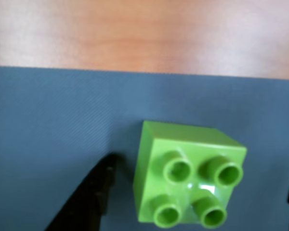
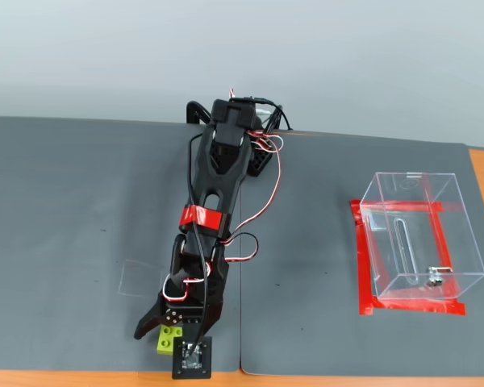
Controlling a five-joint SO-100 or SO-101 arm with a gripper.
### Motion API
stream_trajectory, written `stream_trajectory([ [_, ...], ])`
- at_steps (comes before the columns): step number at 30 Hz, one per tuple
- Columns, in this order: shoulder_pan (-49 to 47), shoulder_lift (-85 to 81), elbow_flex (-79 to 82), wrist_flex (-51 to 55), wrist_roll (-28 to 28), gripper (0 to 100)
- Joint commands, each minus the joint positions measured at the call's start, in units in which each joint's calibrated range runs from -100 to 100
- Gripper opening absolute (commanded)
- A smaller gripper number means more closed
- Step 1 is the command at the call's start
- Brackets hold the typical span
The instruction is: Pick the green lego block and place it into the transparent box
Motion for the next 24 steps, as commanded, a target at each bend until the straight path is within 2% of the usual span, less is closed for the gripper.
stream_trajectory([
  [1, 0.33, -0.03, -3.14, -0.04, -0.04, 40],
  [19, 0.63, 0.4, -2.87, 0.04, -0.14, 39],
  [24, 0.7, 0.4, -2.78, 0.04, -0.2, 29],
])
